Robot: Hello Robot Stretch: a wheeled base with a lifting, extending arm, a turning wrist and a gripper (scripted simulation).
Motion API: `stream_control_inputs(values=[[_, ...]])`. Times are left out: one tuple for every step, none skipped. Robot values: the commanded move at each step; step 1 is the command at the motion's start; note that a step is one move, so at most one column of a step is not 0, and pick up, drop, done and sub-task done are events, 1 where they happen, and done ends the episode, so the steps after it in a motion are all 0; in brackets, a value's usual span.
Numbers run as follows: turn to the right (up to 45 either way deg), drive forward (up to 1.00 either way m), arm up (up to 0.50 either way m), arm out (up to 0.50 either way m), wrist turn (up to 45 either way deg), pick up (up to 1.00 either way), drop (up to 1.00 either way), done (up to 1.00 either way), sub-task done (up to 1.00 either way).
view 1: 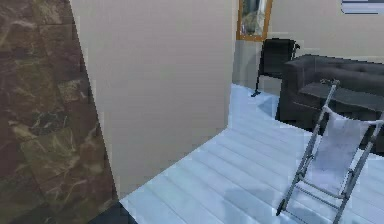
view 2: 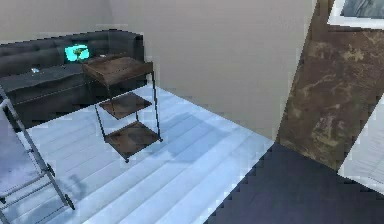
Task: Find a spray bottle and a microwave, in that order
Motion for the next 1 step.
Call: stream_control_inputs(values=[[0.0,0.10,0.00,0.00,0.0,0.00,0.00,0.00,0.00]])
